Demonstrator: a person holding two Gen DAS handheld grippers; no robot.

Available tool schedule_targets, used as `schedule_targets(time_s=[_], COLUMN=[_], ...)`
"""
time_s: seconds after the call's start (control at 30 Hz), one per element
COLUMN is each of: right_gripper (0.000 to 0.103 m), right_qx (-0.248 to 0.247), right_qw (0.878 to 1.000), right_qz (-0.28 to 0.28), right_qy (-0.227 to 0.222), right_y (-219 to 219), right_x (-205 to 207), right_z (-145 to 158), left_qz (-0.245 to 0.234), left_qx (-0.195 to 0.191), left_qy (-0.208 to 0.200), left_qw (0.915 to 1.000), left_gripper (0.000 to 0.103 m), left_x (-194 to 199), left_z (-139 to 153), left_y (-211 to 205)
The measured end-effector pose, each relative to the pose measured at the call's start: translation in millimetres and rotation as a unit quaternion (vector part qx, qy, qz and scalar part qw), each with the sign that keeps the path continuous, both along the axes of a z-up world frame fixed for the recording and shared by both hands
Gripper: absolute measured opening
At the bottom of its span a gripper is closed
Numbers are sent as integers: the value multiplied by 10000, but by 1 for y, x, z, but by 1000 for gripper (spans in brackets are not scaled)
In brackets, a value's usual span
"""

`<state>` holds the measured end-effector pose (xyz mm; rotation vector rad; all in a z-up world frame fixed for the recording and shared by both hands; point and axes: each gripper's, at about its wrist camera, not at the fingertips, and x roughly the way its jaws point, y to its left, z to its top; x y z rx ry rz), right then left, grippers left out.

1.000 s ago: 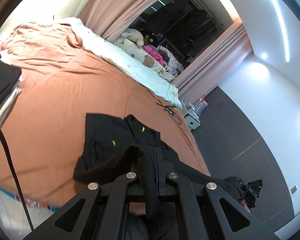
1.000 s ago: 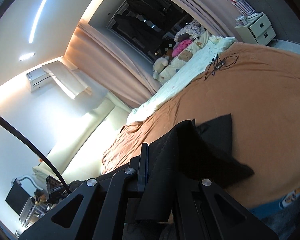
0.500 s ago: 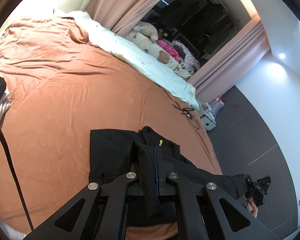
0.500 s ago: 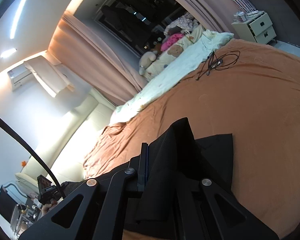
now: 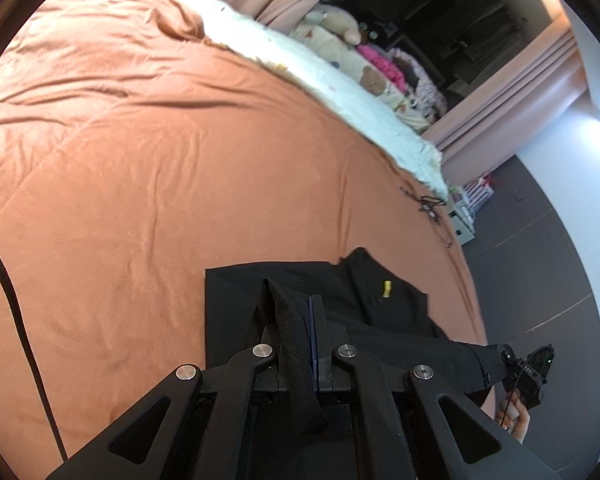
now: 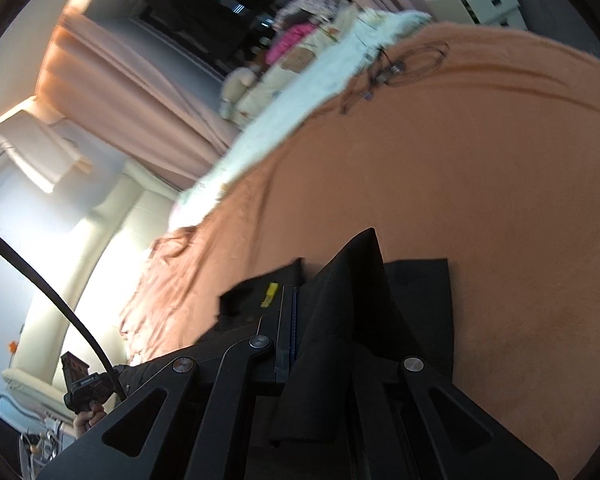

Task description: Fold large clothes

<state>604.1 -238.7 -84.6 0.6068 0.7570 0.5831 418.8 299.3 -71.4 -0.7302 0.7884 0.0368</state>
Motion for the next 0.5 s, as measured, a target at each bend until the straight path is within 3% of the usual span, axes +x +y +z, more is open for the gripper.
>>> schedule_targets(time_s=[0.2, 0.23, 0.3, 0.33, 0.37, 0.4, 0.43, 0.47, 0.5], right_gripper=[2, 8, 42, 77, 84, 84, 84, 84, 84], right_qx=[-477, -594, -580, -563, -544, -539, -560, -544, -531], right_qw=[9982, 9972, 9975, 9978, 9980, 9981, 9981, 9982, 9983], right_qz=[-95, -93, -93, -126, -187, -252, -244, -220, -212], right_qy=[363, 435, 395, 326, 250, 142, 74, 77, 83], right_y=[31, 37, 40, 41, 40, 38, 38, 37, 36], right_x=[27, 30, 31, 28, 25, 22, 18, 15, 13], right_z=[-12, -12, -7, -1, 4, 9, 16, 19, 21], left_qz=[-82, -99, -137, -150, -136, -78, 11, 98, 175], left_qx=[246, 248, 297, 353, 424, 500, 572, 613, 622], left_qy=[448, 539, 653, 685, 669, 601, 531, 470, 401], left_qw=[9987, 9982, 9973, 9969, 9968, 9969, 9969, 9970, 9971], left_gripper=[6, 7, 14, 28, 49, 60, 79, 86, 87], left_x=[36, 40, 44, 44, 43, 39, 34, 30, 25], left_z=[-38, -44, -50, -52, -52, -49, -45, -43, -39], left_y=[2, 2, 2, 1, 1, 1, 3, 5, 8])
